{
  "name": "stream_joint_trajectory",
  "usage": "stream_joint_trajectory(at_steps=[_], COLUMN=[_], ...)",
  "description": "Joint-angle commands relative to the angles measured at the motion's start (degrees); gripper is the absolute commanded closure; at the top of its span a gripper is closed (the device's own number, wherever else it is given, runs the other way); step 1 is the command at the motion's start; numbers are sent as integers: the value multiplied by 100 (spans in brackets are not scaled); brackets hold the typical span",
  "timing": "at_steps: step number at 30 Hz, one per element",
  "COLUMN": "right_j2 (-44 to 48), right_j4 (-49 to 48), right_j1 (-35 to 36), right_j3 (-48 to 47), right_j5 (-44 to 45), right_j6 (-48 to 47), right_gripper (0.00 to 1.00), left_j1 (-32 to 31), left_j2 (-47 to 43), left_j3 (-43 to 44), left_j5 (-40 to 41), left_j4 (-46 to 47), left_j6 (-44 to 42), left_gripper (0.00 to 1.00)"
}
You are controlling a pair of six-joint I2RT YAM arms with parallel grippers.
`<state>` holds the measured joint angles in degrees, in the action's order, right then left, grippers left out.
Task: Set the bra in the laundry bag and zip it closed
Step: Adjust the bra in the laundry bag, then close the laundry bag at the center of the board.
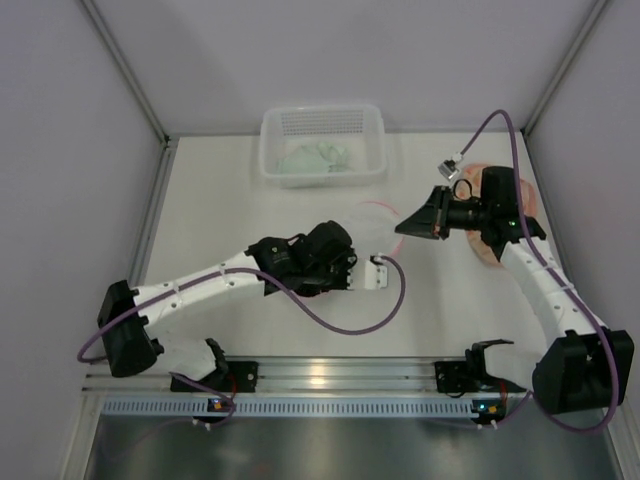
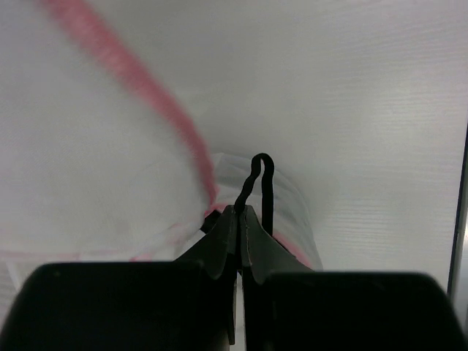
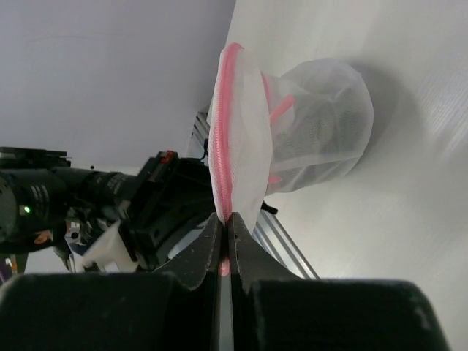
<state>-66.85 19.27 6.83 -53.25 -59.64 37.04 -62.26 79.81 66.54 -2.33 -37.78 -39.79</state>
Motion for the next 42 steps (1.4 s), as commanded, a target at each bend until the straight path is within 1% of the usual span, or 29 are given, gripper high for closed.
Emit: stream_joint_trajectory(at_steps=[1,2,3,6,9,11,14,17,18,21,22,24,25,26,27,28,29,30,31,33,38,40,41,42], right_j2=[278,295,313,374,401,392,383,436,453,445,436,419,427,418,427,418,418,436,436,488,515,506,489,489], right_j4=[50,103,156,297,376,455,455,499,604,850,1033,1201,1368,1439,1535,1588,1632,1642,1624,1484,1413,1369,1361,1334], right_j1=[-50,-50,-50,-59,-50,-59,-68,-103,-120,-217,-243,-340,-375,-428,-454,-463,-472,-481,-472,-463,-245,-104,80,186], right_j3=[-18,-36,-53,-80,-106,-159,-220,-273,-299,-422,-492,-554,-615,-642,-677,-712,-730,-748,-791,-844,-1011,-1046,-1064,-1082], right_j5=[-118,-118,-136,-162,-189,-171,-189,-224,-241,-294,-312,-303,-268,-146,-75,-5,65,188,259,470,1101,1348,1637,1779], right_j6=[-205,-258,-354,-451,-487,-539,-557,-575,-627,-829,-899,-1093,-1172,-1251,-1417,-1462,-1489,-1506,-1506,-1463,-1603,-1769,-1901,-1963], right_gripper=[100,100,100,100,100,100,100,100,100,100,100,100,100,100,100,100,100,100,100,100,100,100,100,100], left_j1=[407,503,774,1153,1382,1418,1418,1427,1445,1488,1489,1497,1497,1497,1506,1506,1506,1506,1506,1506,1717,2076,2225,2514], left_j2=[-518,-580,-642,-730,-468,-300,104,447,569,842,1043,1107,1055,958,853,574,414,247,-50,-411,-765,-783,-765,-704], left_j3=[280,237,175,-176,-361,-492,-686,-897,-976,-968,-881,-758,-635,-582,-538,-485,-424,-397,-370,-265,192,385,438,499], left_j5=[48,5,-100,-58,-267,-556,-646,-313,-86,214,746,926,779,543,279,-89,-728,-995,-1267,-1629,-2095,-2499,-2605,-2728], left_j4=[78,78,147,375,534,622,938,1307,1395,1607,1607,1607,1607,1607,1616,1607,1598,1607,1607,1581,1116,1045,1053,1053], left_j6=[1041,1409,1552,2000,2431,2808,3160,3363,3416,3618,3714,3952,3953,3953,3961,3961,3953,3961,4144,4374,4830,5006,5286,5454], left_gripper=[100,100,100,100,100,100,100,100,100,100,100,100,99,91,81,62,56,46,35,33,28,26,25,22])
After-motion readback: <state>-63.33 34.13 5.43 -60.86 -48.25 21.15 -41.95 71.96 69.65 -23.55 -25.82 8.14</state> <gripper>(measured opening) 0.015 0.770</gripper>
